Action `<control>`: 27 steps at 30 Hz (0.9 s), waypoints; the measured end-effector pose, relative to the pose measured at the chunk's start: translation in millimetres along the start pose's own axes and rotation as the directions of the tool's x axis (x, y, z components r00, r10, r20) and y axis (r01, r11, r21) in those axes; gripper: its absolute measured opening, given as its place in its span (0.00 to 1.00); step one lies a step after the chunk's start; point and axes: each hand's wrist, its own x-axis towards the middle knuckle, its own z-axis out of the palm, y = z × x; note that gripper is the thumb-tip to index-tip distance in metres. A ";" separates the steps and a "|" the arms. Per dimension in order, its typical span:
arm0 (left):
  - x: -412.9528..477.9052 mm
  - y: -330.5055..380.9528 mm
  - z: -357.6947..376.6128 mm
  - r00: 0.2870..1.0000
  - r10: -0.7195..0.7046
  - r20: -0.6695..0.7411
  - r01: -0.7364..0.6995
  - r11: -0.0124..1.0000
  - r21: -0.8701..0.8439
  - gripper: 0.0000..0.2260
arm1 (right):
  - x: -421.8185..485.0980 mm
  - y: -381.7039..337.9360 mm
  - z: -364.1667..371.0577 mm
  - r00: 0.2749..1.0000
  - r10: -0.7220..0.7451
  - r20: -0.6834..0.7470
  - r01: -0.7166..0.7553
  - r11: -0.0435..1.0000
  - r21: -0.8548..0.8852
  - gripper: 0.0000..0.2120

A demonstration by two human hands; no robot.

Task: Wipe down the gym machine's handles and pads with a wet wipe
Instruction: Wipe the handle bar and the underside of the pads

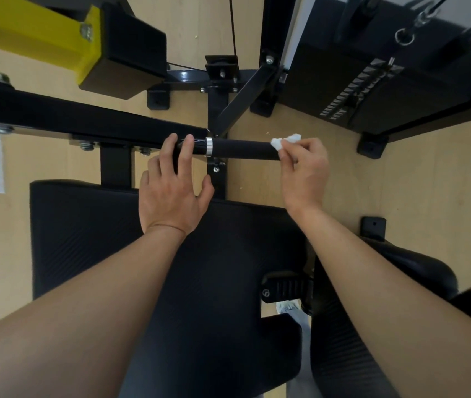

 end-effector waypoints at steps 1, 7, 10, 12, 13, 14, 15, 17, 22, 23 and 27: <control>-0.1 -0.1 0.3 1.000 -0.001 0.002 0.001 1.000 0.002 0.32 | 0.2 0.7 -1.2 1.000 0.022 -0.004 -0.022 1.000 -0.007 0.10; -0.2 0.6 0.3 1.000 -0.001 -0.001 0.001 1.000 0.003 0.32 | -8.7 -27.5 13.3 0.998 0.033 0.057 -0.040 0.990 0.133 0.10; -0.4 0.7 -0.2 1.000 -0.007 0.005 0.007 1.000 0.006 0.32 | -15.6 -48.5 24.6 0.998 -0.033 0.048 0.021 0.976 0.218 0.10; -0.5 1.3 -0.4 1.000 -0.008 0.004 0.008 1.000 0.004 0.32 | -17.3 -58.3 29.8 0.997 -0.064 0.047 0.050 0.969 0.242 0.10; -0.6 1.4 -0.3 1.000 -0.008 0.006 0.008 1.000 0.002 0.32 | -17.7 -60.5 30.6 0.996 -0.080 0.048 0.066 0.968 0.243 0.10; -0.6 1.7 0.0 1.000 -0.008 0.007 0.008 1.000 -0.001 0.32 | -18.0 -59.8 30.6 0.994 -0.095 0.051 0.081 0.968 0.236 0.10; -0.6 1.8 0.1 1.000 -0.008 0.006 0.008 1.000 -0.002 0.32 | -18.0 -56.6 29.1 0.993 -0.101 0.055 0.087 0.971 0.225 0.10; -0.4 1.5 0.2 1.000 -0.007 0.005 0.007 1.000 -0.002 0.32 | -17.8 -44.3 21.7 0.998 -0.046 0.046 0.037 0.982 0.185 0.09; -0.3 1.1 0.6 1.000 -0.010 0.001 0.010 1.000 -0.006 0.32 | -18.9 -10.8 -0.2 0.912 0.411 -0.012 -0.397 0.888 0.233 0.06; -0.1 1.3 0.7 1.000 -0.011 0.000 0.011 1.000 -0.010 0.32 | -19.7 -7.0 -1.3 0.840 0.542 0.017 -0.522 0.799 0.300 0.05; -0.1 1.3 0.5 1.000 -0.008 -0.004 0.008 1.000 -0.011 0.32 | -19.6 -3.0 -3.1 0.398 0.792 0.463 -0.811 0.068 0.581 0.10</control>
